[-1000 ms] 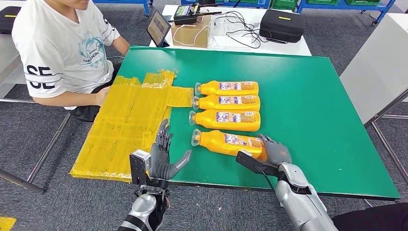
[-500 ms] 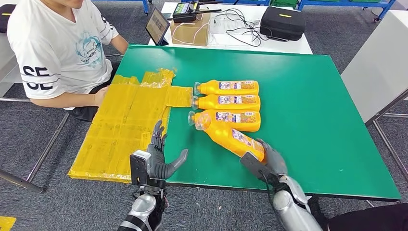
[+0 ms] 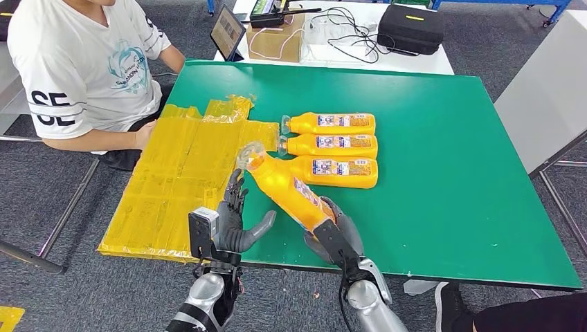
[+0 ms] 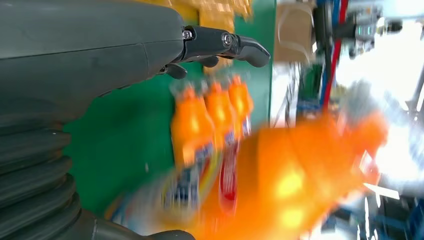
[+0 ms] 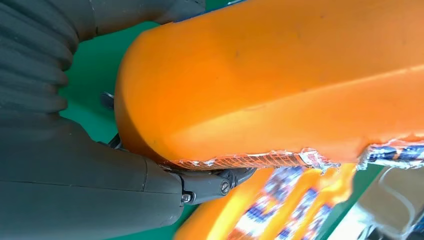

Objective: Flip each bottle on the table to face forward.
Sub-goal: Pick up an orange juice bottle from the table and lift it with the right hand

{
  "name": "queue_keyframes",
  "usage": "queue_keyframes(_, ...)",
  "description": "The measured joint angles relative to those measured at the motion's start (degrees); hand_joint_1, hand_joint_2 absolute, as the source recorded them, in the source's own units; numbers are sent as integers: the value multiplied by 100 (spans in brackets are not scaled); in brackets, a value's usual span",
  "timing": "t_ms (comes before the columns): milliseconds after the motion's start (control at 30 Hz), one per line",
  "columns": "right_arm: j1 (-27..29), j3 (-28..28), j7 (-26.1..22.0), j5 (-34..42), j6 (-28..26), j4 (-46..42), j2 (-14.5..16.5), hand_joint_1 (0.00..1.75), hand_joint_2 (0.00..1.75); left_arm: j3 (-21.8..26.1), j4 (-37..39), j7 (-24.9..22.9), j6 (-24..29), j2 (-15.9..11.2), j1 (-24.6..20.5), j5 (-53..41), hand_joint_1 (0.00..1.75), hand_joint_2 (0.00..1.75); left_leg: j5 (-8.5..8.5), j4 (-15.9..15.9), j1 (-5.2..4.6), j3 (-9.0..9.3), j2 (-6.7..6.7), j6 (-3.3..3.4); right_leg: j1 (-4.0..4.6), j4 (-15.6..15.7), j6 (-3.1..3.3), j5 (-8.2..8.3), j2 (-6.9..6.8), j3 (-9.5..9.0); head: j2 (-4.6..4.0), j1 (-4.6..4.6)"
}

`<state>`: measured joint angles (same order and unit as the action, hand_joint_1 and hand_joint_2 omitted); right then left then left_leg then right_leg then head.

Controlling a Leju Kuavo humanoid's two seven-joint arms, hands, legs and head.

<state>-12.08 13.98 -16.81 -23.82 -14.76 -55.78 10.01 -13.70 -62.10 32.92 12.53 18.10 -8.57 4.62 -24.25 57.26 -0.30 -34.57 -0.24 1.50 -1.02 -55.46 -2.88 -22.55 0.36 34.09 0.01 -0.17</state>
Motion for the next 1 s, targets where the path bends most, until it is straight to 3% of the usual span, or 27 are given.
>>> queue_keyframes(433,-492,339,-157,194,146,684,279,175,175,-296,-162,-254,-412,-17,-88,215,0,175,0,0,1,-4,0,0,1,-1,0,0,0,5,0,0)
queue_keyframes(633,-700,715,-105,-138,245,1156,388,175,175,-320,-164,-295,-429,-28,-149,256,0,175,0,0,1,-5,-1,0,1,-1,0,0,-1,7,1,0)
queue_keyframes(867,-787,1112,125,-563,3,1448,442,175,175,-234,-109,-379,-441,-49,-165,334,0,175,0,0,2,-6,0,-1,1,-1,1,0,0,9,0,1)
queue_keyframes(1000,-787,1321,225,-718,-13,1477,442,175,175,-150,-60,-361,-439,-51,-164,320,52,175,0,0,1,-7,0,-1,1,-1,1,0,0,10,0,2)
